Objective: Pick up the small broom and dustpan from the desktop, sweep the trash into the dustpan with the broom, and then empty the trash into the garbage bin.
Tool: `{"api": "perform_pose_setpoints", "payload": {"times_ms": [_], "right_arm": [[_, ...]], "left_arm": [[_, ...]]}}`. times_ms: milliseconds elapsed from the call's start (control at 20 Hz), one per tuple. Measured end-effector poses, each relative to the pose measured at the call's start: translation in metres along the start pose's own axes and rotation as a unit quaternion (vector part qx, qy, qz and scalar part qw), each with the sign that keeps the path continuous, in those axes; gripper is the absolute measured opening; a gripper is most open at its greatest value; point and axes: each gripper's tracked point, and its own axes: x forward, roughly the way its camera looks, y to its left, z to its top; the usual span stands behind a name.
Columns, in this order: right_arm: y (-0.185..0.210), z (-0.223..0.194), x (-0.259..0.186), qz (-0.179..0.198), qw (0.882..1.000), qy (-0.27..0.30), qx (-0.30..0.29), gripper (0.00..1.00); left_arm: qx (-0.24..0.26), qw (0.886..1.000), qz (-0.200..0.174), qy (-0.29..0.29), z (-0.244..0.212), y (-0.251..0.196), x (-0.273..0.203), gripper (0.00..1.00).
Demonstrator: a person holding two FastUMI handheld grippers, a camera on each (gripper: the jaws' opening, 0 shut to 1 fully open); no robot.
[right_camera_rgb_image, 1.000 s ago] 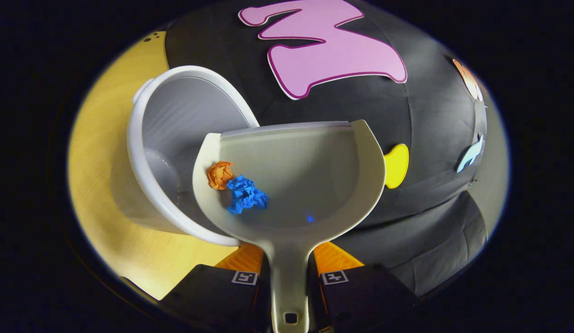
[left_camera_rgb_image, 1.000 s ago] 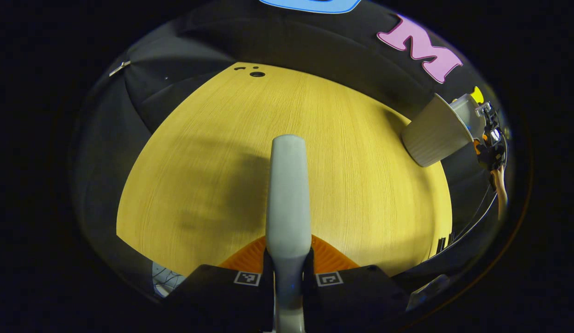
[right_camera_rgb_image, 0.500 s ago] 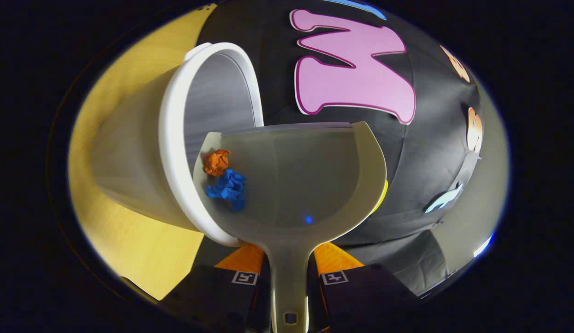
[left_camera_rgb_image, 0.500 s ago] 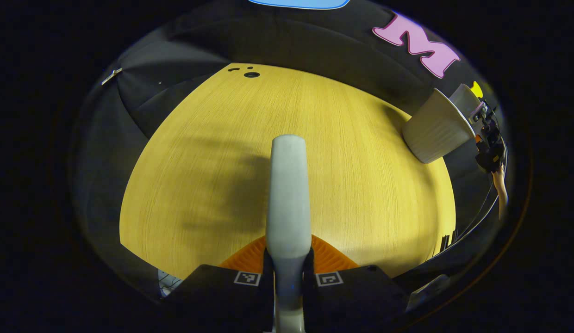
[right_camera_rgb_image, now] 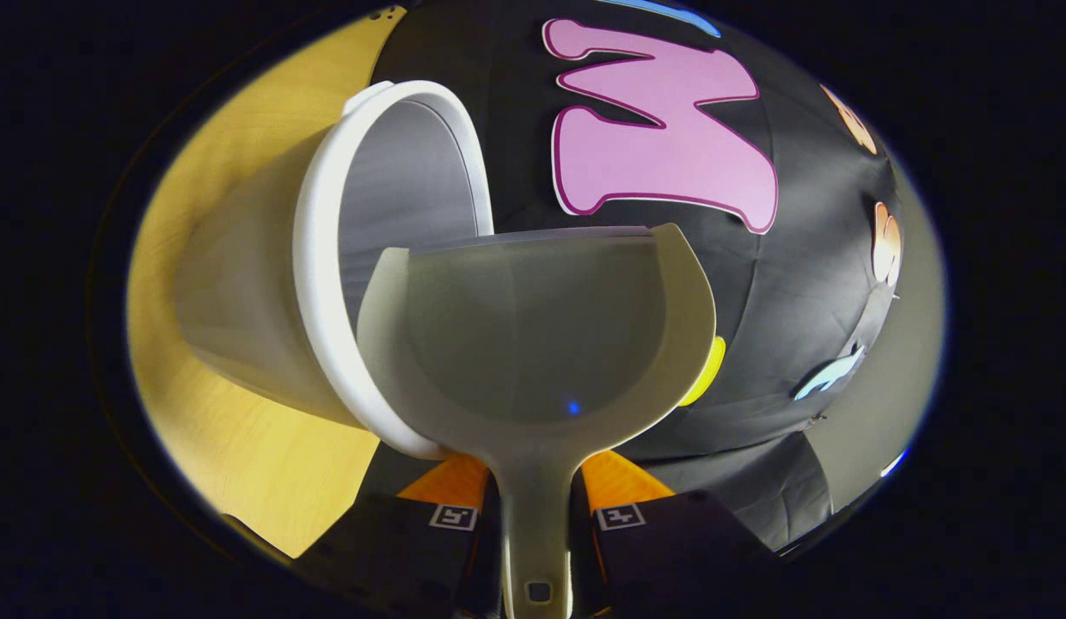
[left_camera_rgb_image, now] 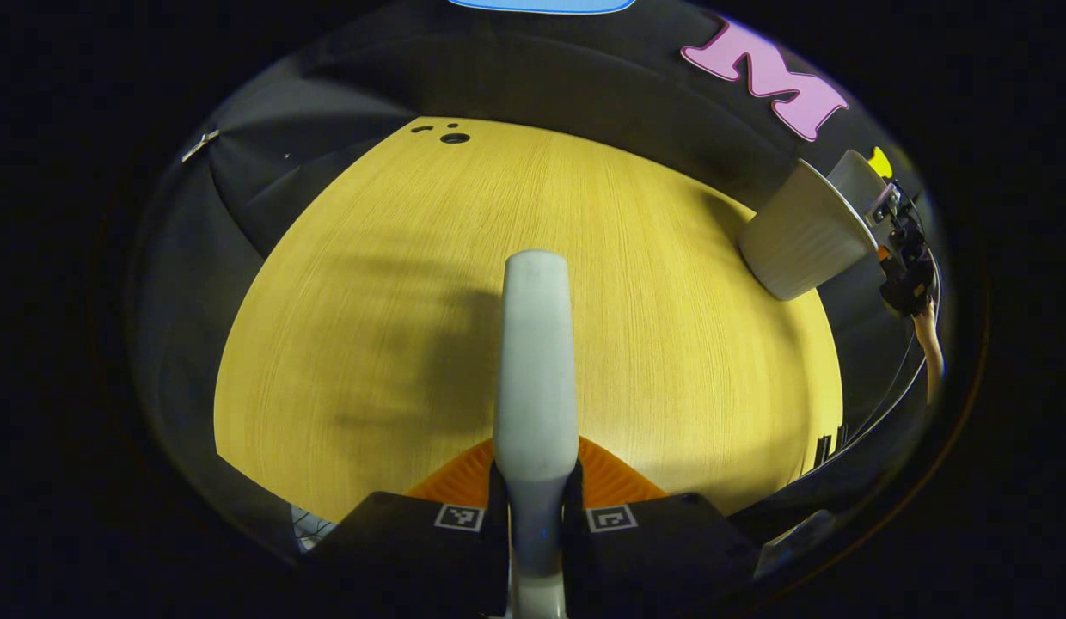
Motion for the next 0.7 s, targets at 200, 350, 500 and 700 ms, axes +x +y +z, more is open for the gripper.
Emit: {"api": "perform_pose_setpoints", "payload": {"times_ms": [200, 350, 500, 700], "right_arm": [[0.001, 0.001, -0.004, 0.035, 0.998, 0.01, 0.059, 0.35], [-0.013, 0.008, -0.014, 0.047, 0.992, 0.019, 0.12, 0.35], [-0.039, 0.013, -0.023, 0.044, 0.98, 0.028, 0.19, 0.35], [-0.068, 0.021, -0.054, 0.049, 0.962, 0.029, 0.265, 0.35]], "left_arm": [[-0.004, 1.0, 0.001, -0.005, -0.001, -0.002, -0.003, 0.29], [-0.012, 1.0, -0.007, -0.006, -0.002, -0.008, -0.006, 0.27], [0.003, 1.0, -0.008, -0.009, 0.0, -0.012, -0.01, 0.29], [0.039, 0.999, 0.0, -0.028, 0.001, -0.016, -0.023, 0.29]]}}
